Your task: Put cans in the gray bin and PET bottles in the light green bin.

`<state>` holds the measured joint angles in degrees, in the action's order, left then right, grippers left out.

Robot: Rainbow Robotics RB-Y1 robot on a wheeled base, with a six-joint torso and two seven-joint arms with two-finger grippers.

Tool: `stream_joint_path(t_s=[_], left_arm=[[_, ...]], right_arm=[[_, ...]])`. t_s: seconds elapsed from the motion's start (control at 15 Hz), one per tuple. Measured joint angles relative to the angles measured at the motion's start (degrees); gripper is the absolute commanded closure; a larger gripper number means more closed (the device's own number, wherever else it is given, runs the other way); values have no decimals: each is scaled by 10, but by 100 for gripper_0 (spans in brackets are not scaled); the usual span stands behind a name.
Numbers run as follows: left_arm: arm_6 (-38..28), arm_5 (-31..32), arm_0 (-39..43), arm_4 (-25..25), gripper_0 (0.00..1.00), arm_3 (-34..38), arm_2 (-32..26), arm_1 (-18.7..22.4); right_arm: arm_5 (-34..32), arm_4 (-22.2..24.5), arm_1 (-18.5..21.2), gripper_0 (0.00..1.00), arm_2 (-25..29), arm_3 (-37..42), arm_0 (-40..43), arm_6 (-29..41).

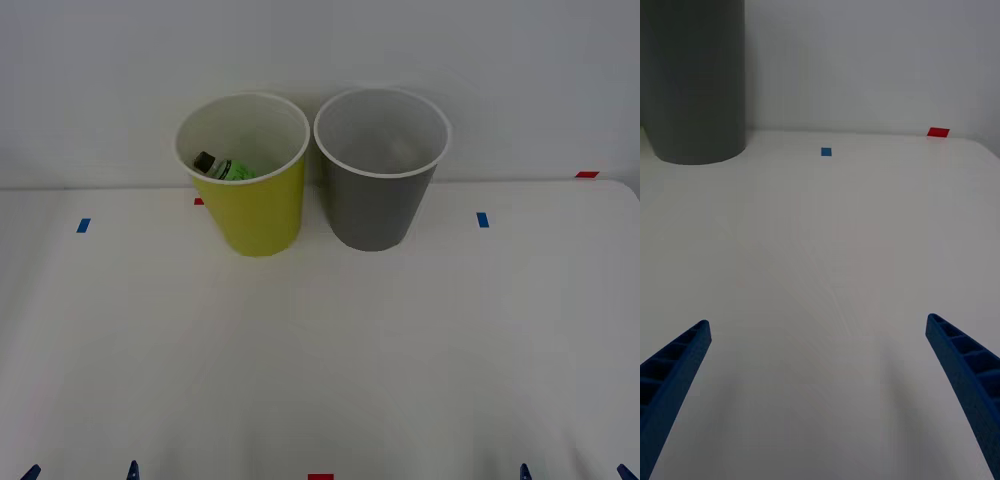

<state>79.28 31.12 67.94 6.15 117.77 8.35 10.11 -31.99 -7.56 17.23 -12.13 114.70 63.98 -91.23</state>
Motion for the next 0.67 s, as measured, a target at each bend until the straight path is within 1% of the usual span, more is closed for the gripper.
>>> stream_joint_path(t_s=[0.67], left_arm=[[0,0,0,0,0,0,0,0]], right_arm=[[0,0,0,0,0,0,0,0]])
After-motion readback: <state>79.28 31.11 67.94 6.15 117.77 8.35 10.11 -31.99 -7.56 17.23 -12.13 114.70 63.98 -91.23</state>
